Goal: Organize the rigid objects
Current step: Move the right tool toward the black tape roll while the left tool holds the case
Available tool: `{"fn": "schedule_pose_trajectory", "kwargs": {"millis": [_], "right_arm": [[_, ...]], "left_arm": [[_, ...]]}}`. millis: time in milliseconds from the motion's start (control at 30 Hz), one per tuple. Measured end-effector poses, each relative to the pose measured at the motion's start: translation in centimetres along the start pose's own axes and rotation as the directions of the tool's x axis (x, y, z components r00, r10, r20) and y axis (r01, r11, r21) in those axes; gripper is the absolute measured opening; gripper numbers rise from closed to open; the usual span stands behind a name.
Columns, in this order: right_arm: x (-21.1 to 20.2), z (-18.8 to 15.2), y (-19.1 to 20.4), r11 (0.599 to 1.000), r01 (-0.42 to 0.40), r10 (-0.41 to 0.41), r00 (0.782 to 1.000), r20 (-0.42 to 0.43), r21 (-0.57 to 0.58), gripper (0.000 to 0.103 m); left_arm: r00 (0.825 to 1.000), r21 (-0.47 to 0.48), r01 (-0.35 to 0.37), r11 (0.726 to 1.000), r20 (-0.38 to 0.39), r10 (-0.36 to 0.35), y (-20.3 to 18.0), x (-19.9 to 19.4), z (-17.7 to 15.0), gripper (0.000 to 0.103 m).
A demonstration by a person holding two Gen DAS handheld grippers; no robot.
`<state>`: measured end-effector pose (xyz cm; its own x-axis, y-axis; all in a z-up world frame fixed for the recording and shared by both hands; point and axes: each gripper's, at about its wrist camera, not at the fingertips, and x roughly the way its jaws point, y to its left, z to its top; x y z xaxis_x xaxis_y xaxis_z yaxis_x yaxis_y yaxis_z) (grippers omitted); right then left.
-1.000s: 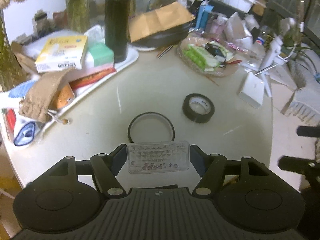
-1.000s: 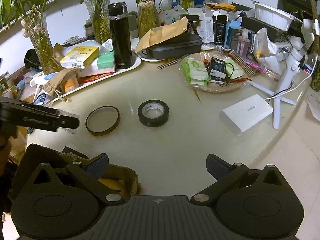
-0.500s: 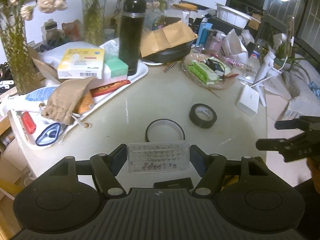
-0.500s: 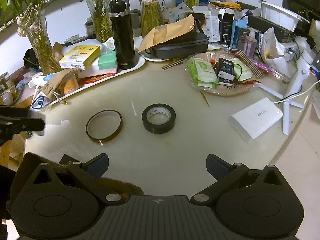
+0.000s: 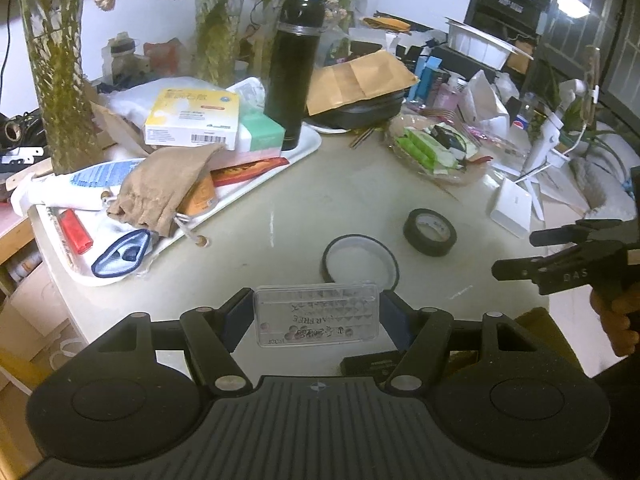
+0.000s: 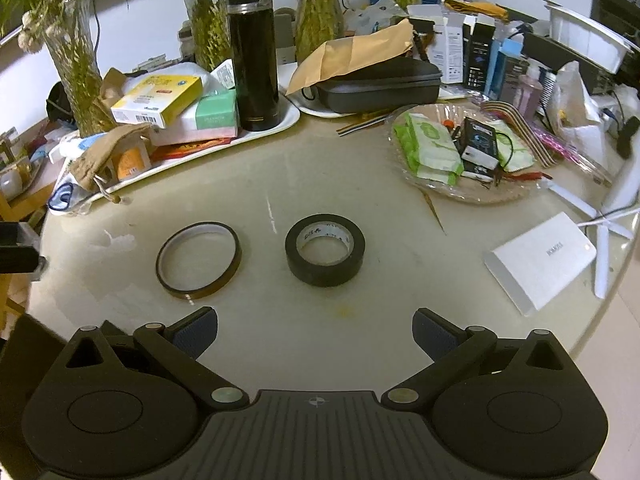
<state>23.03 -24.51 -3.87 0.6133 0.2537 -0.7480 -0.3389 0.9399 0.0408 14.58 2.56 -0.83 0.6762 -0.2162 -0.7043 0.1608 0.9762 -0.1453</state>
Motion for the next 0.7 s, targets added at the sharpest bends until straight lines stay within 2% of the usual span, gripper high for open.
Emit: {"fn": "schedule_pose_trajectory", "kwargs": {"millis": [167,367,533,700], "right_arm": [[2.2,0.5,-0.5,1.0,-0.004,0.004,1.0,0.0,-0.014,0.102],[4.6,1.3,-1.5,1.0,-0.011,0.011,1.0,0.011,0.001,0.101],[6.5,1.8,-1.6,0.999,-0.015,0.015,1.0,0.019,-0.042,0.096],[8.3,2.4,-1.4,0.997,-0.014,0.016,1.0,0.022,-0.077,0.096]], "left_arm": [[1.0,0.025,-0.006,1.0,0.014,0.006,-0.3,-0.1,-0.2,0.067],[1.0,0.0,0.019,1.0,-0.001,-0.019,0.2,0.3,-0.1,0.067],[0.999,-0.001,0.042,0.999,-0.004,-0.042,0.2,0.3,0.0,0.067],[0.998,0.014,0.058,0.998,-0.009,-0.057,-0.2,0.4,0.0,0.067]]}}
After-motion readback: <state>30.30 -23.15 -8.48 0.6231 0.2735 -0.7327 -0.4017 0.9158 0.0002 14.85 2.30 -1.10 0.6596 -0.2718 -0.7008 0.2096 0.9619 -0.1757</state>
